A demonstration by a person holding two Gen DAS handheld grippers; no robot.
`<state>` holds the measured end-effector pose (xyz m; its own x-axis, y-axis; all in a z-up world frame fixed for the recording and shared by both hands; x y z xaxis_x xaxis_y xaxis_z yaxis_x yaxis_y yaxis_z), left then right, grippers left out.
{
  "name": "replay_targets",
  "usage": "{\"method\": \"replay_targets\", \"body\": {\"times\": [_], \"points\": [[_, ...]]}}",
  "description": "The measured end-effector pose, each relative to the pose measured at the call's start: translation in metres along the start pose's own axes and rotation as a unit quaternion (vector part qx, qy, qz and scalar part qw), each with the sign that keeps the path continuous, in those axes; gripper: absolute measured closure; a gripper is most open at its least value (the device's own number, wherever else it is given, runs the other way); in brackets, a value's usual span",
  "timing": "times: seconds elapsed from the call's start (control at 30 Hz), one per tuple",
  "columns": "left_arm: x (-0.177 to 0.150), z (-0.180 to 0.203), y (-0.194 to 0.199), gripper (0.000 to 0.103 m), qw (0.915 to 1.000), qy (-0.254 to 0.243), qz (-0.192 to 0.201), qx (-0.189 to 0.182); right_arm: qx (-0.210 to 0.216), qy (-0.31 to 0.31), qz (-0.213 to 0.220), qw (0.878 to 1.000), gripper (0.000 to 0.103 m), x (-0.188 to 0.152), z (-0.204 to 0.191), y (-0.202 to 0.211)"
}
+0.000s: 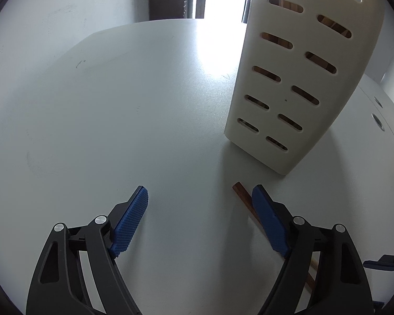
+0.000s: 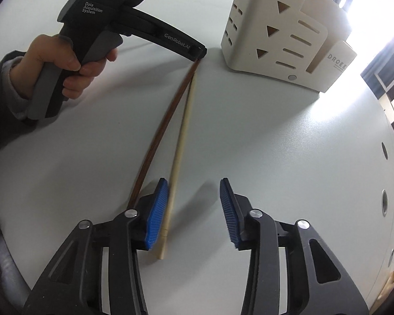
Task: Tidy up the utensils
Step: 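Lower the left tool onto the dark brown chopstick and close it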
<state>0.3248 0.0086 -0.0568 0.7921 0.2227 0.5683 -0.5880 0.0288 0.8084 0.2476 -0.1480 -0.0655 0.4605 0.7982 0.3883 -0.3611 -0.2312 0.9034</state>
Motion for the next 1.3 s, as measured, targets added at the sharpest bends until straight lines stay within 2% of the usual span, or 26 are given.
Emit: {"method": "replay_targets", "body": {"times": [0.07,0.1,0.13,0.23,0.37,0.43,0.47,0.57,0.7,0.77,0.83,0.87,0.9,0.97,1.03,1.13,1.2,1.23,1.27,1.3], "points": [[-0.002,-0.004,0.001,0.024,1.0000,0.008,-0.002,-0.003,0.004,0.005,-0.002,1.000,0.092,0.000,0.003,-0.001],[-0.003,-0.005,0.002,0.026,1.0000,0.008,-0.002,-0.004,0.001,0.006,-0.002,1.000,0.092,0.000,0.003,-0.001],[-0.005,-0.005,0.004,0.027,0.9999,0.008,-0.003,-0.009,-0.009,0.006,-0.002,1.000,0.098,0.001,0.006,-0.002],[-0.020,-0.011,0.015,0.027,0.9995,0.016,-0.007,-0.028,-0.019,-0.008,0.013,1.000,0.098,0.007,0.019,-0.004],[-0.022,-0.013,0.019,0.027,0.9981,0.032,-0.015,-0.050,-0.018,-0.034,0.055,0.998,0.098,0.017,0.033,0.010],[-0.023,0.000,0.025,0.027,0.9977,0.038,-0.016,-0.053,-0.016,-0.042,0.070,0.997,0.098,0.021,0.040,0.017],[-0.022,0.004,0.027,0.029,0.9977,0.041,-0.016,-0.051,-0.017,-0.047,0.077,0.996,0.098,0.022,0.042,0.020],[-0.026,0.007,0.032,0.050,0.9977,0.041,-0.019,-0.052,-0.014,-0.062,0.098,0.993,0.098,0.027,0.049,0.032],[-0.017,0.014,0.024,0.053,0.9979,0.038,-0.021,-0.048,-0.018,-0.090,0.151,0.984,0.098,0.035,0.059,0.056],[-0.016,0.017,0.022,0.053,0.9983,0.032,-0.020,-0.045,-0.016,-0.102,0.197,0.975,0.102,0.041,0.063,0.075],[-0.013,0.021,0.019,0.054,0.9989,0.022,-0.017,-0.038,-0.018,-0.117,0.228,0.967,0.102,0.045,0.068,0.089],[-0.009,0.028,0.015,0.061,0.9991,0.016,-0.013,-0.036,-0.016,-0.119,0.238,0.964,0.102,0.047,0.069,0.092],[-0.009,0.029,0.014,0.072,0.9994,0.010,-0.010,-0.031,-0.012,-0.118,0.234,0.965,0.102,0.047,0.069,0.092],[-0.009,0.030,0.013,0.080,0.9995,0.006,-0.005,-0.031,-0.010,-0.120,0.224,0.967,0.102,0.048,0.069,0.088],[-0.007,0.033,0.009,0.087,0.9993,0.010,-0.005,-0.036,-0.001,-0.100,0.183,0.978,0.102,0.044,0.063,0.078],[-0.004,0.033,0.006,0.094,0.9988,0.018,-0.007,-0.045,-0.014,-0.070,0.109,0.991,0.101,0.029,0.060,0.053],[-0.002,0.027,0.007,0.096,0.9986,0.016,-0.008,-0.051,-0.032,-0.042,0.066,0.996,0.085,0.016,0.058,0.039],[-0.002,0.027,0.007,0.096,0.9983,0.015,-0.009,-0.055,-0.048,-0.033,0.050,0.997,0.057,0.010,0.061,0.035],[-0.002,0.026,0.007,0.096,0.9981,0.016,-0.010,-0.058,-0.062,-0.027,0.036,0.997,0.047,0.004,0.064,0.032],[-0.002,0.031,0.004,0.096,0.9978,0.018,-0.013,-0.062,-0.068,-0.028,0.024,0.997,0.047,-0.001,0.068,0.030]]}}
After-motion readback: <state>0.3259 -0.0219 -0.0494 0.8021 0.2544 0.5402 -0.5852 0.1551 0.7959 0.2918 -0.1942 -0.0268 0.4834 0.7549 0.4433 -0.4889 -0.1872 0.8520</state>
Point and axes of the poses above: each gripper's, at about its wrist camera, not at the fingertips, and y roughly against the way its jaws point, z to its right, x to its top, the point moved 9 cm from there along -y, roughly the way its jaws point, and after that the axes turned 9 degrees about y, right-handed, at the moved point
